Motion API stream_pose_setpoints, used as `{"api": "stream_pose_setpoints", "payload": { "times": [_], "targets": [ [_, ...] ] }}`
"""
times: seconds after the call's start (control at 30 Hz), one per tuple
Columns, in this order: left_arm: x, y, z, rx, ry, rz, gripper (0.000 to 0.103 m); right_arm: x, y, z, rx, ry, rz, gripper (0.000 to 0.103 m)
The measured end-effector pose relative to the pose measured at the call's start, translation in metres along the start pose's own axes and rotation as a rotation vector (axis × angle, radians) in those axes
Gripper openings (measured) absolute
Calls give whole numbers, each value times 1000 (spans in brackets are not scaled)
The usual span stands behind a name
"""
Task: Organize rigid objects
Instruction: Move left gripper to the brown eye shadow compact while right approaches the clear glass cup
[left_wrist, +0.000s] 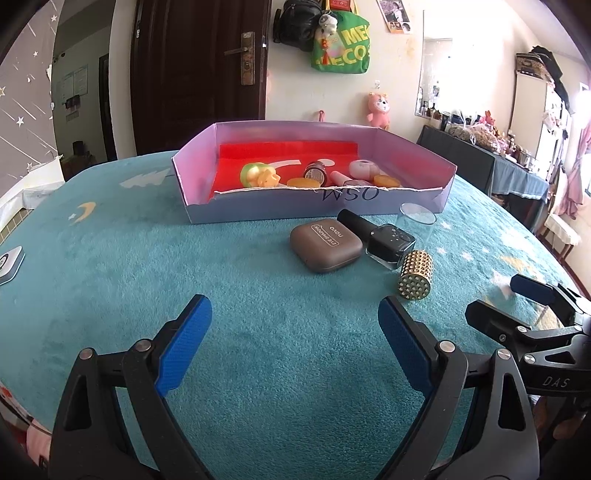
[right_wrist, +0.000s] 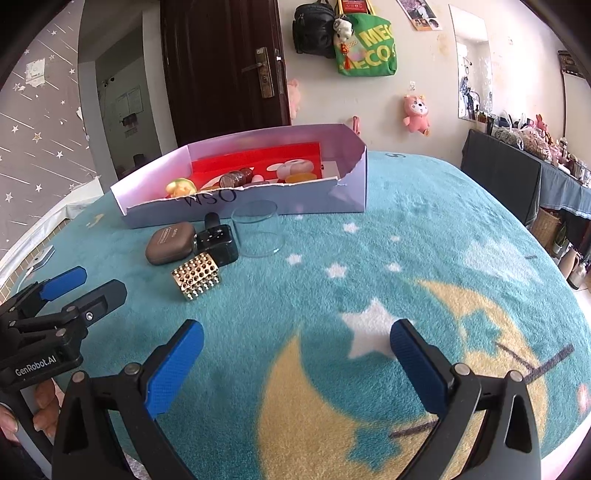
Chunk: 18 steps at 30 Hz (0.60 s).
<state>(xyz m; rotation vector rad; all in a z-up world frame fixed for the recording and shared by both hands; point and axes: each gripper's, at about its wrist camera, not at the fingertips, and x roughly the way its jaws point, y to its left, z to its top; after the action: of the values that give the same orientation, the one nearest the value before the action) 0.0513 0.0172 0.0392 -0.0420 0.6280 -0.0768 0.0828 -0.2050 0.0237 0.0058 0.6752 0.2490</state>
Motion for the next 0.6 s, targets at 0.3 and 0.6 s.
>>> {"api": "stream_pose_setpoints", "payload": {
  "times": [0.3, 0.6],
  "targets": [
    [2, 1, 8, -7, 13, 0, 92, 0, 0, 2, 1, 5, 2, 103],
    [21, 1, 39, -4, 83, -19, 92, 8, -1, 26, -10, 32, 10, 103]
  ]
}}
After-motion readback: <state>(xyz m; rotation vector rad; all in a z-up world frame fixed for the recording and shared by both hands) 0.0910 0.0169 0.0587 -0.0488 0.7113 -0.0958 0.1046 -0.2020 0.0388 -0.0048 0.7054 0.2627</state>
